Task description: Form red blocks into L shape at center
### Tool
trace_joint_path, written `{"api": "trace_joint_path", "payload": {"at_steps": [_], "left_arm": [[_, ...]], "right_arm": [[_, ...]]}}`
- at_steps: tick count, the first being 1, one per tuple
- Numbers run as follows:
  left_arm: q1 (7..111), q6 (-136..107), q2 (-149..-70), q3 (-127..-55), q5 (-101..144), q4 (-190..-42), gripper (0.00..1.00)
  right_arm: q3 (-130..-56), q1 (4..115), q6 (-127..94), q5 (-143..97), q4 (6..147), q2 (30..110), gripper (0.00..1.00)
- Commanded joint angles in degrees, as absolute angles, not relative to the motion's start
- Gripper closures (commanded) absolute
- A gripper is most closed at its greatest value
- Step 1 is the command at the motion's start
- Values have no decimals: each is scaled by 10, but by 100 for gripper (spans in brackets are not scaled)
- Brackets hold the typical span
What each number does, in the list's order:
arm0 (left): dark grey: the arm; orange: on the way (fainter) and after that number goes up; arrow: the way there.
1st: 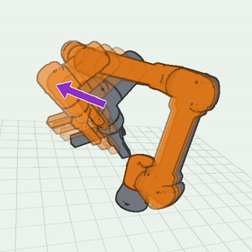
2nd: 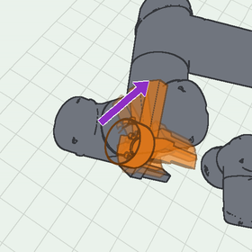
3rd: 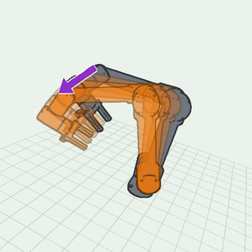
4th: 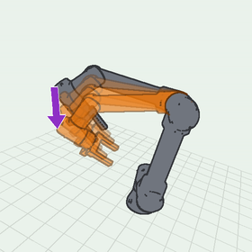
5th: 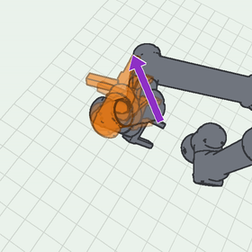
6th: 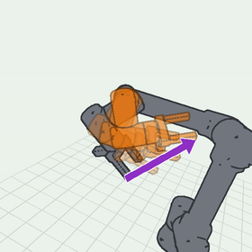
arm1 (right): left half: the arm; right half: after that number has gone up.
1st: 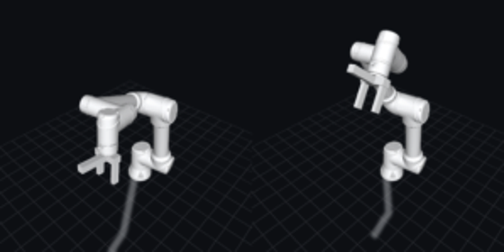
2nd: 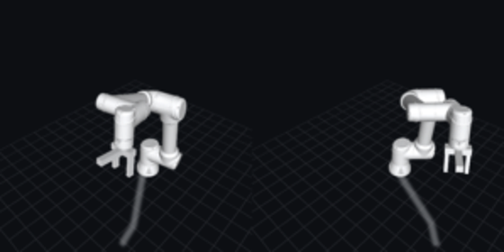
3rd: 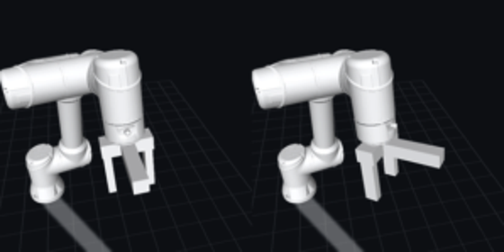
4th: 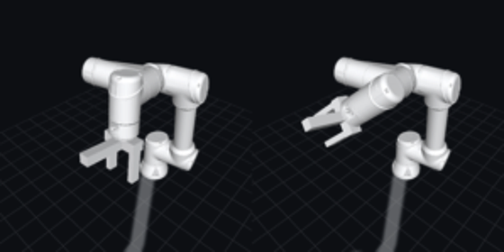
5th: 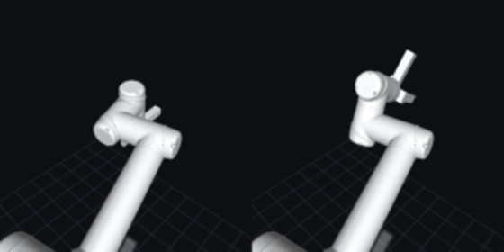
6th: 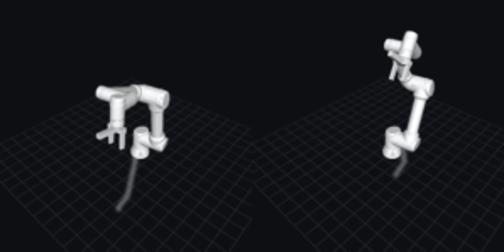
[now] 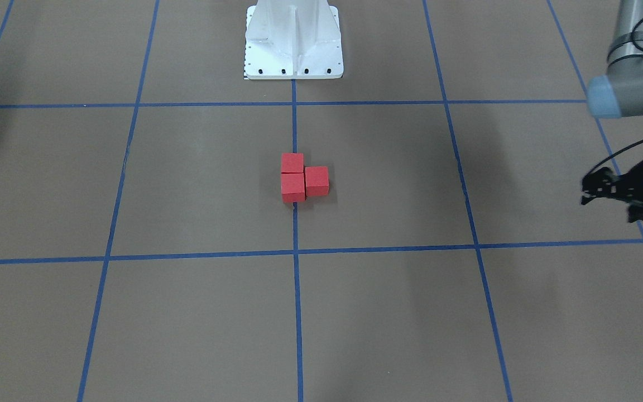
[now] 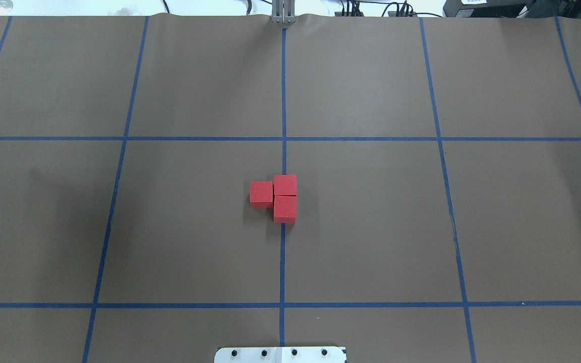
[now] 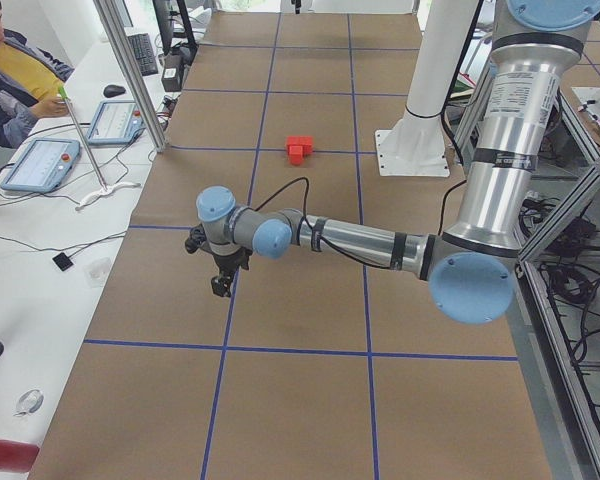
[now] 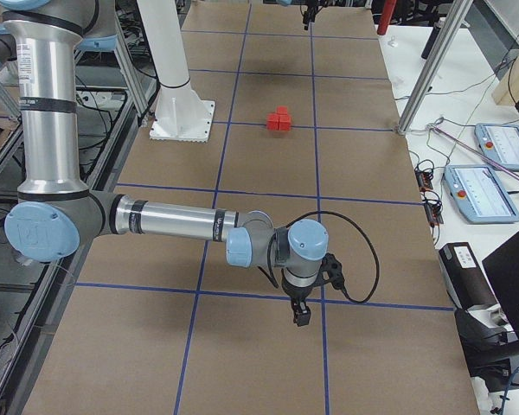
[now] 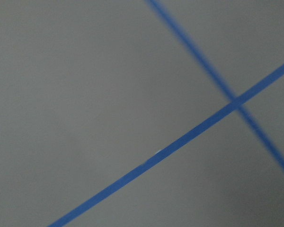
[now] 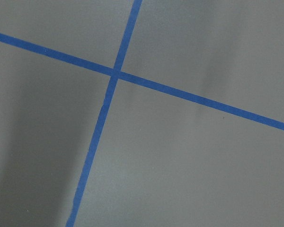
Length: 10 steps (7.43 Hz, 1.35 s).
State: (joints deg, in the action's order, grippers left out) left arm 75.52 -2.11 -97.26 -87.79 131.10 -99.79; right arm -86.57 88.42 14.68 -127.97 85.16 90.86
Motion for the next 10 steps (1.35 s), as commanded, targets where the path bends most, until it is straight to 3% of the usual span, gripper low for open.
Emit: {"api": "trace_joint_path", "payload": {"at_steps": [1,4,10], "left_arm": [[839,-17,-906,-882,1379,-998,0],[921,83,-888,-911,1348,-990,0],[924,98,-885,-913,1310,-931,0]], "right_arm": [[-866,884,147,-1280,852,909,0],[-866,884,147,-1279,852,904,0],[-867,883,146,-1280,852,904,0]]}}
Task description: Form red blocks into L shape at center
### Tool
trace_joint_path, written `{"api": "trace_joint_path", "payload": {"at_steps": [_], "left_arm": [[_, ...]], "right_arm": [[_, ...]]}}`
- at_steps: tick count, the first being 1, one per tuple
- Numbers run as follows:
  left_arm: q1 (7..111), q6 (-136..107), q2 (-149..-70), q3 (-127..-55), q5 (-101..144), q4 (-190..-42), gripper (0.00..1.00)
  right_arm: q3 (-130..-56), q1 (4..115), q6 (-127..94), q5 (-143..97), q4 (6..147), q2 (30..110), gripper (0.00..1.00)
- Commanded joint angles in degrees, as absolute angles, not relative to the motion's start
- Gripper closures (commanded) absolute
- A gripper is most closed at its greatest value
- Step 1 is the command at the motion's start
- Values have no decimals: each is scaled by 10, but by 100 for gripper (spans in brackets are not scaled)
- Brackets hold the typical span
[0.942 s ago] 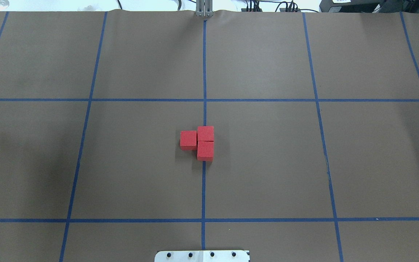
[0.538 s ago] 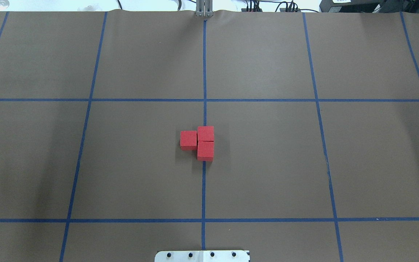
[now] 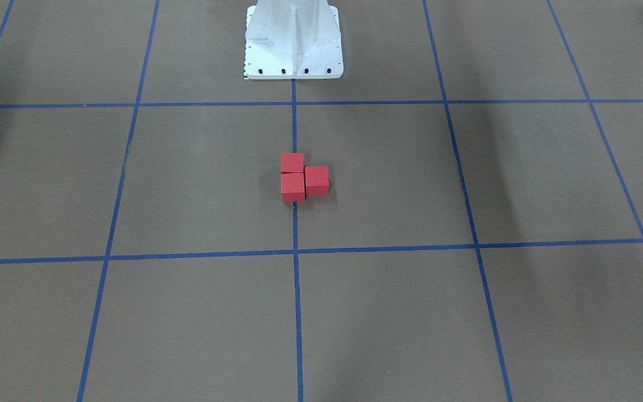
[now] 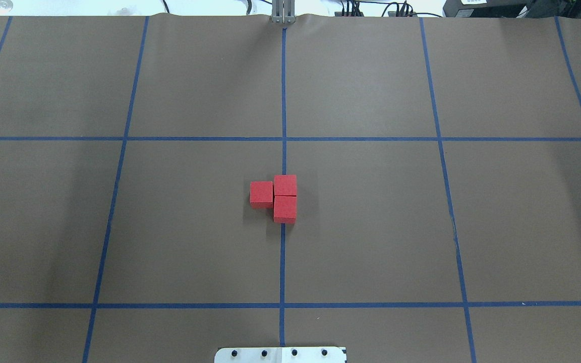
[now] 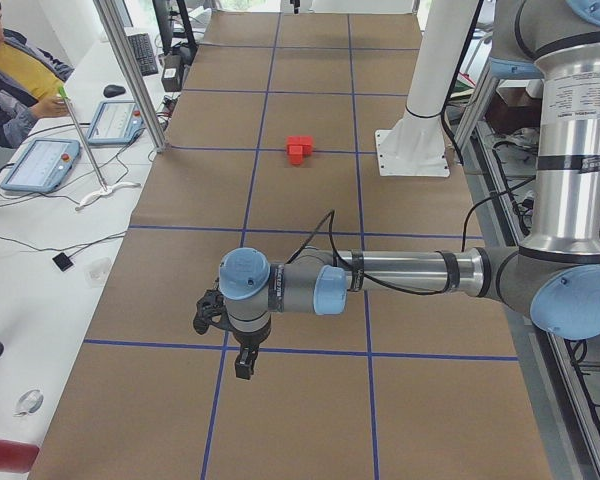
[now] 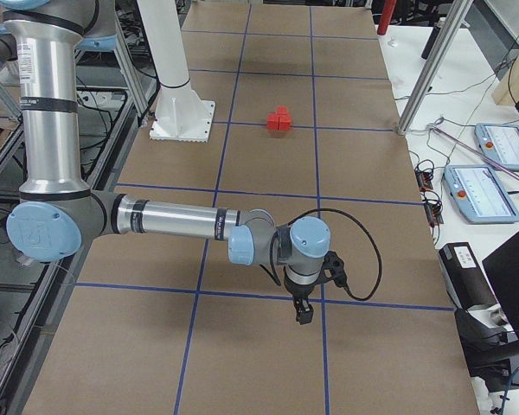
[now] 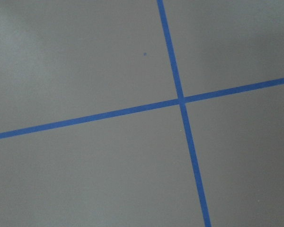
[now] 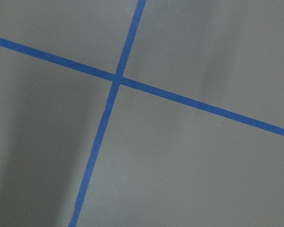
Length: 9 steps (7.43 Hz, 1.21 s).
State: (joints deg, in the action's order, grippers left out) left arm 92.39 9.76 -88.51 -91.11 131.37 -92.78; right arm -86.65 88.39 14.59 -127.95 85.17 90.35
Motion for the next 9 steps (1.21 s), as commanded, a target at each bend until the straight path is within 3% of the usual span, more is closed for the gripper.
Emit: {"api": "trace_joint_path", "payload": {"at_steps": [1,9], "left_arm": [[924,96,-885,-909,1312,-936,0],[922,103,-885,-911,1313,-936,0]], "right_arm": [[-867,884,146,-1280,852,904,0],[-867,883,147,-1280,852,904,0]]}}
